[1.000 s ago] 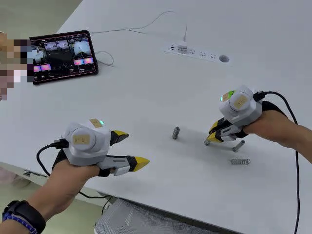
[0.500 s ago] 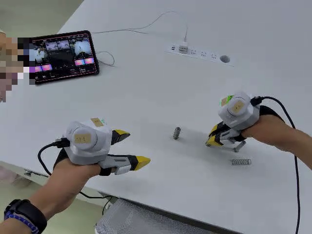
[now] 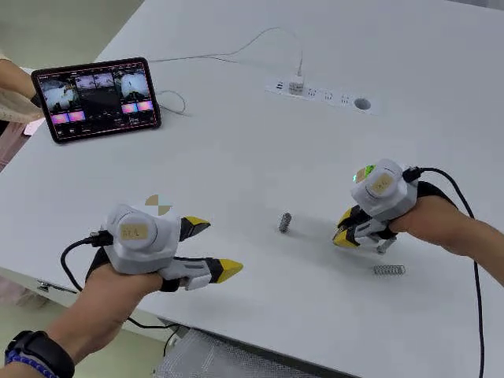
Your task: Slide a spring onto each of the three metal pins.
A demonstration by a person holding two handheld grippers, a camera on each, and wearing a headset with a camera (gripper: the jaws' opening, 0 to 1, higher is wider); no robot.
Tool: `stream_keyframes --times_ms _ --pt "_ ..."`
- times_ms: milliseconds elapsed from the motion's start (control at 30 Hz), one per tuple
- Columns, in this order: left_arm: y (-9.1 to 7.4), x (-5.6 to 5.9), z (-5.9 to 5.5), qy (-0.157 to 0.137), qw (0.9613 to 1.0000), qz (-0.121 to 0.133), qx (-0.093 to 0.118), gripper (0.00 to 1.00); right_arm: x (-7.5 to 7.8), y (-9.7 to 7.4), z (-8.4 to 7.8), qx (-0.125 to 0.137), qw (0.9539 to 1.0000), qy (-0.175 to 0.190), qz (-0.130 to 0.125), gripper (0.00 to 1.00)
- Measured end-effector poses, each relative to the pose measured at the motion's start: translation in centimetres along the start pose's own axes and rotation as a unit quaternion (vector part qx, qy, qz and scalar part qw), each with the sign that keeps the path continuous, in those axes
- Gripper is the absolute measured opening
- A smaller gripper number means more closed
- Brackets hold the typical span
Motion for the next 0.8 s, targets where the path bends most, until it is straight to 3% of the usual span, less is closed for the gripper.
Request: stream_keyframes --times_ms 433,800 --pt "0.2 0.2 0.1 0.001 1.0000 -0.004 0.001 0.59 -0.2 -1.9 -0.4 0.020 0.9993 0.030 -0.004 0.36" --pt "0.4 0.7 0.3 0.003 1.0000 -0.007 0.005 0.59 -0.7 -2.7 -1.3 0.040 0.9977 0.051 -0.019 0.38"
Point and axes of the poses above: the centre of the closed fingertips' face, and the gripper's own axes: y roughly forward along the fingers, x roughly to its right, z roughly out of its top, the point moved 5 cm from there along -y, roughly backward along the fingers, and after that the axes turned 4 degrees about z, right-handed, at the moved point
